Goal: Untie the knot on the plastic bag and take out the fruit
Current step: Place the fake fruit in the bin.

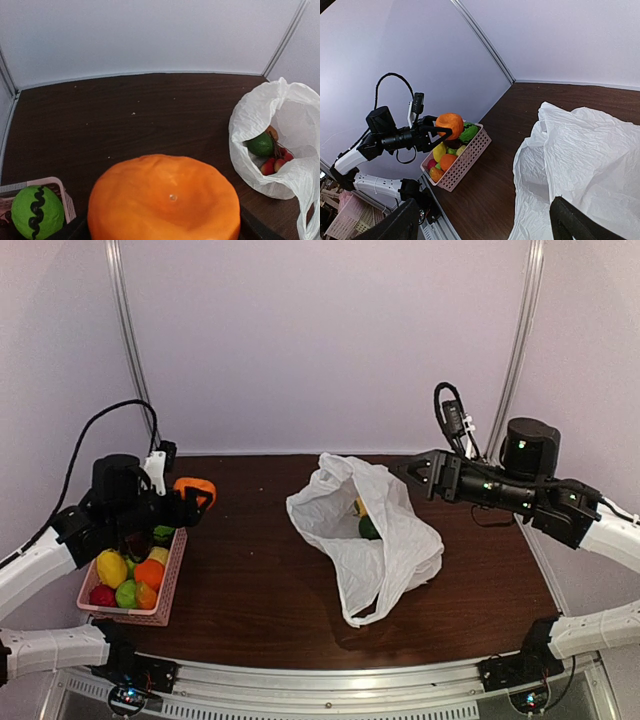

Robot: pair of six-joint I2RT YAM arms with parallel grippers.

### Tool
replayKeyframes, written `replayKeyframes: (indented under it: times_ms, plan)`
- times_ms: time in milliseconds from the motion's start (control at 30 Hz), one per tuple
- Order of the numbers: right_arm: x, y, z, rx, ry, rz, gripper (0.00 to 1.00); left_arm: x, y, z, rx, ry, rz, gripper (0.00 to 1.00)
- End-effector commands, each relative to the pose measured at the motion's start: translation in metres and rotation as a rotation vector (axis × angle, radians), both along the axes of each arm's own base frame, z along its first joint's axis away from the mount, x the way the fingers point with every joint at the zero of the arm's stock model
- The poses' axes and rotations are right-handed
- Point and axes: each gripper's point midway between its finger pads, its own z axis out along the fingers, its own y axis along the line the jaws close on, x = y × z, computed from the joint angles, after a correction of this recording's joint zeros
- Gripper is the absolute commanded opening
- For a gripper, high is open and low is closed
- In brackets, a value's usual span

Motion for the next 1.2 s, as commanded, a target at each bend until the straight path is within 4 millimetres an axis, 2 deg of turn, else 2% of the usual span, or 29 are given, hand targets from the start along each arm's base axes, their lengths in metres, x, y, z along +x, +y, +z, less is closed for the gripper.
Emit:
replayKeyframes:
  times_ms: [0,67,267,400,633,800,1033,1167]
  plan:
    - [0.007,-0.011,-0.006,-0.041,-0.006,-0.052,0.91,-0.013,0.042,-0.026,-0.098,0.166,0.142,0.71]
    - [0.009,-0.013,-0.010,-0.048,-0.002,-0.058,0.91,-0.020,0.062,-0.033,-0.118,0.194,0.212,0.72]
    - [0.014,-0.016,-0.018,-0.047,0.004,-0.057,0.91,-0.040,0.098,-0.054,-0.152,0.272,0.342,0.76]
    - [0.017,-0.018,-0.024,-0.061,0.010,-0.057,0.91,-0.045,0.125,-0.056,-0.133,0.287,0.504,0.79]
    - [0.020,-0.032,-0.029,-0.075,0.002,-0.078,0.92,-0.058,0.163,-0.065,-0.097,0.325,0.747,0.76]
    - [0.024,-0.040,-0.031,-0.082,-0.007,-0.095,0.92,-0.070,0.183,-0.058,-0.088,0.301,0.870,0.75]
    - [0.029,-0.040,-0.031,-0.067,-0.029,-0.078,0.92,-0.077,0.199,-0.068,-0.003,0.375,0.984,0.77]
    - [0.029,-0.041,-0.033,-0.068,-0.036,-0.069,0.92,-0.075,0.198,-0.075,0.025,0.416,0.990,0.80]
